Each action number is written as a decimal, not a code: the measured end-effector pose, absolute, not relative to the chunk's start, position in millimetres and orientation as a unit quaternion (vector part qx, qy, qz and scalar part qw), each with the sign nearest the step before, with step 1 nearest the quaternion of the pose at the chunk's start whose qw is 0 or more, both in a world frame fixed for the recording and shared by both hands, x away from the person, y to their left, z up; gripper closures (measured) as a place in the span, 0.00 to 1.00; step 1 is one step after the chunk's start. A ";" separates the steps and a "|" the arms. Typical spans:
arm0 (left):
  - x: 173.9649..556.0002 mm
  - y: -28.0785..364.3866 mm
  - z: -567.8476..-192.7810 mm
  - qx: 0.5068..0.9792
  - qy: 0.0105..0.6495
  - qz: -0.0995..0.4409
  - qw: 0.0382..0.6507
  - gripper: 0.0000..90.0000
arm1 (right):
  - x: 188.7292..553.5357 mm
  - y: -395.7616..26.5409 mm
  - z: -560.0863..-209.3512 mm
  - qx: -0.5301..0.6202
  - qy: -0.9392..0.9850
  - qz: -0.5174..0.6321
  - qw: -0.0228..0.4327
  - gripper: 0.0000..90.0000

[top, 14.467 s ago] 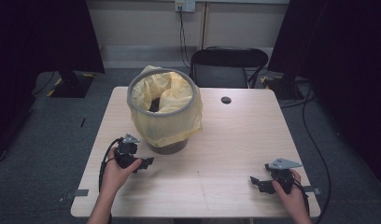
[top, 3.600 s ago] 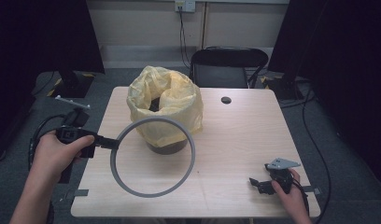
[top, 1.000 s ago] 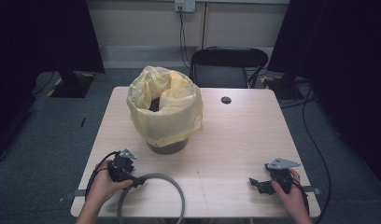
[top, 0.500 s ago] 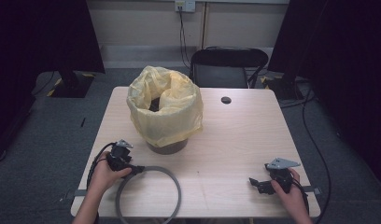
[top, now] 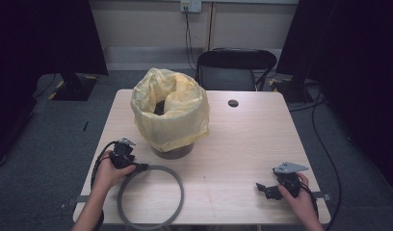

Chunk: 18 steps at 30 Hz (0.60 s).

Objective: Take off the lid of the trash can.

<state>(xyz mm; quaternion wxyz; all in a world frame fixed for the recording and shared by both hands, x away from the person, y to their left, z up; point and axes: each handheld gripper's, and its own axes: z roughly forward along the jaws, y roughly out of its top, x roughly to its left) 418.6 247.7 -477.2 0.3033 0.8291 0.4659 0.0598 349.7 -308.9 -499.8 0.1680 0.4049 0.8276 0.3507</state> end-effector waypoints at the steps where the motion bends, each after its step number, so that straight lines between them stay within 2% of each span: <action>1: 420.3 247.6 -477.4 0.828 0.467 0.061 0.305 0.25 | 350.1 -308.9 -499.8 0.404 0.828 0.351 0.168 0.05; 4: 423.5 248.4 -477.7 0.821 0.475 0.056 0.312 0.25 | 350.9 -309.2 -499.3 0.404 0.827 0.351 0.170 0.08; 7: 424.2 249.0 -476.1 0.824 0.472 0.054 0.308 0.25 | 352.1 -310.2 -497.3 0.407 0.825 0.351 0.176 0.17; 18: 421.5 259.4 -464.4 0.819 0.477 0.047 0.314 0.23 | 364.1 -301.9 -487.5 0.377 0.849 0.334 0.157 0.16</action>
